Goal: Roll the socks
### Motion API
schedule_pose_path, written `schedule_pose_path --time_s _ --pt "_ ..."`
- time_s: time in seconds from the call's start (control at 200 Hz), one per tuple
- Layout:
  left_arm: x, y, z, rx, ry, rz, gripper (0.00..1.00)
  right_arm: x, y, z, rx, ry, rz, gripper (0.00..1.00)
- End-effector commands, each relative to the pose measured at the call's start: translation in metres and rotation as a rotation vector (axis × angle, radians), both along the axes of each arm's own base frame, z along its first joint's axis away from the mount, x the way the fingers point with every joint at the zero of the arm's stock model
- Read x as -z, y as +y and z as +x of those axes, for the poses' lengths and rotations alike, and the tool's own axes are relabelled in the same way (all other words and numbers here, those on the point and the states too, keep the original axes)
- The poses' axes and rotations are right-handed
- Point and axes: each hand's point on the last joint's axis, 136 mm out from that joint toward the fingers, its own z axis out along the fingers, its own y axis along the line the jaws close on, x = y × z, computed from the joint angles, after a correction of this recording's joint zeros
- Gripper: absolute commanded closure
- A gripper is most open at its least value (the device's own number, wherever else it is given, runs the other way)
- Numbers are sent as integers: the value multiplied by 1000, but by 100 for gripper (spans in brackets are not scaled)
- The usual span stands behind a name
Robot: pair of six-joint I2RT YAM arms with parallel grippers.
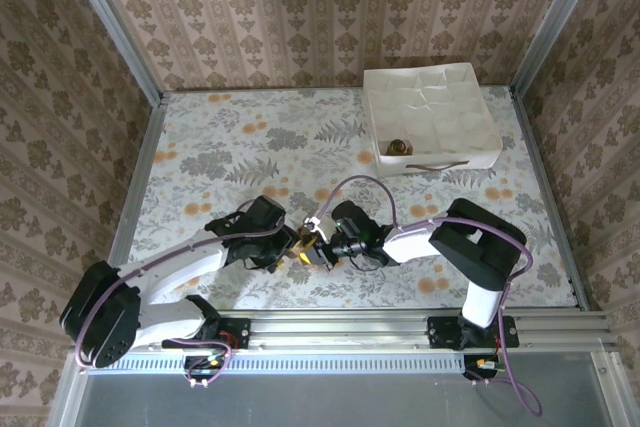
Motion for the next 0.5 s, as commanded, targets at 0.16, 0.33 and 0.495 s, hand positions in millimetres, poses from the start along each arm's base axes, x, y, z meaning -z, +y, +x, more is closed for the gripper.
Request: schedule_pose_path --time_s 0.16,0.33,0.495 --pt "19 -7 7 -5 -7 7 43 102 -79 -49 89 400 -355 100" --pt "48 -2 -12 31 120 81 47 102 -85 -42 116 411 -351 100" --pt "73 14 -41 24 266 164 64 95 -84 -33 101 365 -349 100"
